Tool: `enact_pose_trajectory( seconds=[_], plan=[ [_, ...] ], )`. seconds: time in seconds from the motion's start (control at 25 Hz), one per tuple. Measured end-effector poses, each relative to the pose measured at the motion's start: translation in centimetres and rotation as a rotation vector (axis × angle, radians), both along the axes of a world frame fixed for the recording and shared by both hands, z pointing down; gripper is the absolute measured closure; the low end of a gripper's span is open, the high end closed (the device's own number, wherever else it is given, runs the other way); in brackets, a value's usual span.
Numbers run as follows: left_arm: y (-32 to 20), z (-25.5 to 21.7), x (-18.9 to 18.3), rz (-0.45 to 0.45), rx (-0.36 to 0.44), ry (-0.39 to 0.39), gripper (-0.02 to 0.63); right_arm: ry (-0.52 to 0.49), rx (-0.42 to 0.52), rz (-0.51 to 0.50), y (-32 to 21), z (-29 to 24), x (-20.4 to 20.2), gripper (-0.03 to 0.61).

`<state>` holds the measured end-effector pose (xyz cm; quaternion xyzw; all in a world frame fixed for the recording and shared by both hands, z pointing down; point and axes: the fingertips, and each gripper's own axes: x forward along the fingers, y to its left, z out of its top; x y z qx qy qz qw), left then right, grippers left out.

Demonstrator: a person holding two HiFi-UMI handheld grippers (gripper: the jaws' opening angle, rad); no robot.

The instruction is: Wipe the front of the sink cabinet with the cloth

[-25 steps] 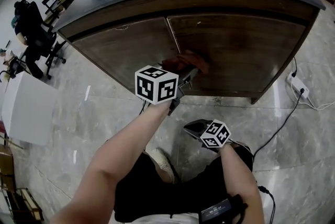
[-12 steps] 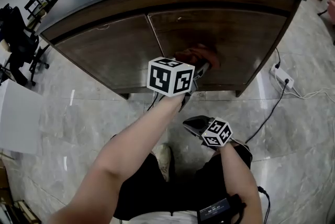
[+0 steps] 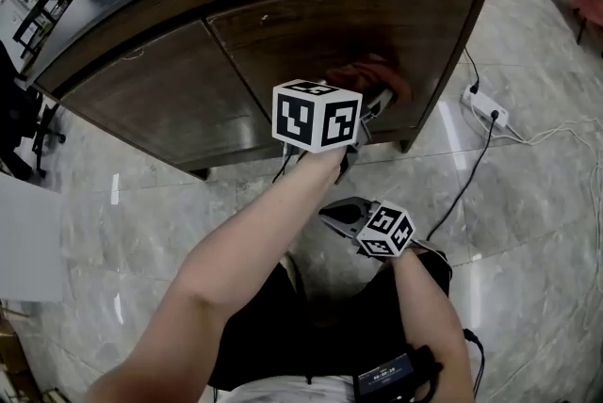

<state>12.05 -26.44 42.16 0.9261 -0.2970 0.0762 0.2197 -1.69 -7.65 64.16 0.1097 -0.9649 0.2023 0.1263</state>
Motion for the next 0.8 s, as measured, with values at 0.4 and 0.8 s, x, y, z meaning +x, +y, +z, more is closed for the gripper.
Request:
enact_pose_trajectory(
  seconds=[0.4, 0.8],
  plan=[
    [-1.1, 0.6, 10.1, 0.152, -0.042, 0.089, 0.494, 0.013, 0.015, 0.174, 0.2, -1.3, 6.6, 0.566],
    [0.0, -2.6, 14.1, 0.198, 0.127, 0.152, 0.494, -0.034, -0.007, 0.356, -1.5, -1.7, 11.4, 0.566]
  ],
)
